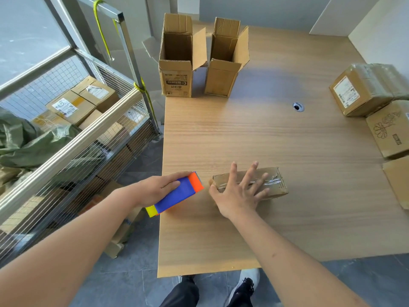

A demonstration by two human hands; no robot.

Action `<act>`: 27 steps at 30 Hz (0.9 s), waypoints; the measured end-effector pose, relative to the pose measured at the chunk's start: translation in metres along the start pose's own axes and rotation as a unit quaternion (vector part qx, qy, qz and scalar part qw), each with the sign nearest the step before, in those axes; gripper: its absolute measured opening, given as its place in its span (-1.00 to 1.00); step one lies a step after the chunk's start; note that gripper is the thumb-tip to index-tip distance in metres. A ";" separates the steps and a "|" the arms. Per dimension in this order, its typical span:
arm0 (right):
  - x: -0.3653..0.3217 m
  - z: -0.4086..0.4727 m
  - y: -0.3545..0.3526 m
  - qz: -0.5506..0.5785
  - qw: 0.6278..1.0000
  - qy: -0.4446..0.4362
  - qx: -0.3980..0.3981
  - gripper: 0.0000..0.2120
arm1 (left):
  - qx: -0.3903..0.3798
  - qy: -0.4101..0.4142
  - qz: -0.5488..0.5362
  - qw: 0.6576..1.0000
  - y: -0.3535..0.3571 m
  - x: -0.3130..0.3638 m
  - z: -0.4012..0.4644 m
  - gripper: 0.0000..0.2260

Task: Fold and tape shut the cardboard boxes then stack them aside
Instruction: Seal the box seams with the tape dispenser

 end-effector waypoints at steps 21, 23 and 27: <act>0.015 -0.010 -0.058 0.384 0.857 -0.301 -0.166 -0.59 | 0.092 0.135 0.005 0.986 0.006 0.092 -0.051 -0.19; 0.018 -0.020 -0.069 0.487 0.816 -0.260 -0.173 -0.70 | 0.098 0.136 0.006 0.986 0.010 0.105 -0.055 -0.20; 0.027 -0.030 -0.076 0.504 0.803 -0.256 -0.185 -0.78 | 0.107 0.140 0.014 0.984 0.018 0.129 -0.062 -0.23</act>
Point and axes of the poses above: each hand's wrist, its own z-axis towards the middle knuckle, its own y-axis out of the palm, x = y × z, the point moved 9 cm from there along z, towards the middle knuckle, and after that the axes turned 5 degrees about x, right-handed, at the moved point
